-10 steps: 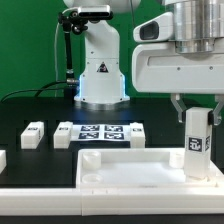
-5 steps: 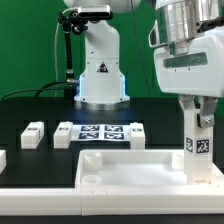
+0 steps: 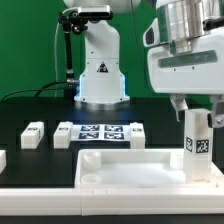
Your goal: Assemble desk
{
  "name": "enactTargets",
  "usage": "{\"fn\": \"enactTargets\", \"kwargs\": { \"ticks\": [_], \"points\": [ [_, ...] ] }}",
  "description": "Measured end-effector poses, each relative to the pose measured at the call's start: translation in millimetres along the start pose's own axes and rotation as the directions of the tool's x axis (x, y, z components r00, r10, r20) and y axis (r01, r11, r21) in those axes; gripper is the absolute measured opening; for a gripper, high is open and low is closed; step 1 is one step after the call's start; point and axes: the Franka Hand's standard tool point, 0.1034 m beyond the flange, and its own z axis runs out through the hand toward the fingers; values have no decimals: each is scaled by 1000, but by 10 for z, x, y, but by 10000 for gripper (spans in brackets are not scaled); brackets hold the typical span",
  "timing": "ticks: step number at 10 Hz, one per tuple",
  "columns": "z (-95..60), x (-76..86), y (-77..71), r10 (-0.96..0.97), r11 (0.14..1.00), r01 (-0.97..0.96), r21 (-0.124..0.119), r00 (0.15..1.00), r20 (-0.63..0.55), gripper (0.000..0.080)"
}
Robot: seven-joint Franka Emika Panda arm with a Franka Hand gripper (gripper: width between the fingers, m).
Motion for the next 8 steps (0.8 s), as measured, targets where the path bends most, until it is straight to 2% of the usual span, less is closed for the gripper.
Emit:
{"fn": "enactTargets", "kwargs": {
  "ticks": [1, 4, 5, 6, 7, 8],
  "points": [
    [37, -31, 6, -132, 991, 132, -7, 991, -3, 631],
    [35, -2, 16, -301, 954, 300, -10, 954, -5, 649],
    [42, -5, 21, -455, 890, 454, -35, 891, -8, 649],
    [73, -33, 3, -700, 711, 696, -103, 714, -6, 649],
    [97, -83, -14, -785, 615, 781, -112, 620, 13, 649],
    [47, -157, -20, -836, 542, 833, -107, 548, 29, 649]
  ]
}}
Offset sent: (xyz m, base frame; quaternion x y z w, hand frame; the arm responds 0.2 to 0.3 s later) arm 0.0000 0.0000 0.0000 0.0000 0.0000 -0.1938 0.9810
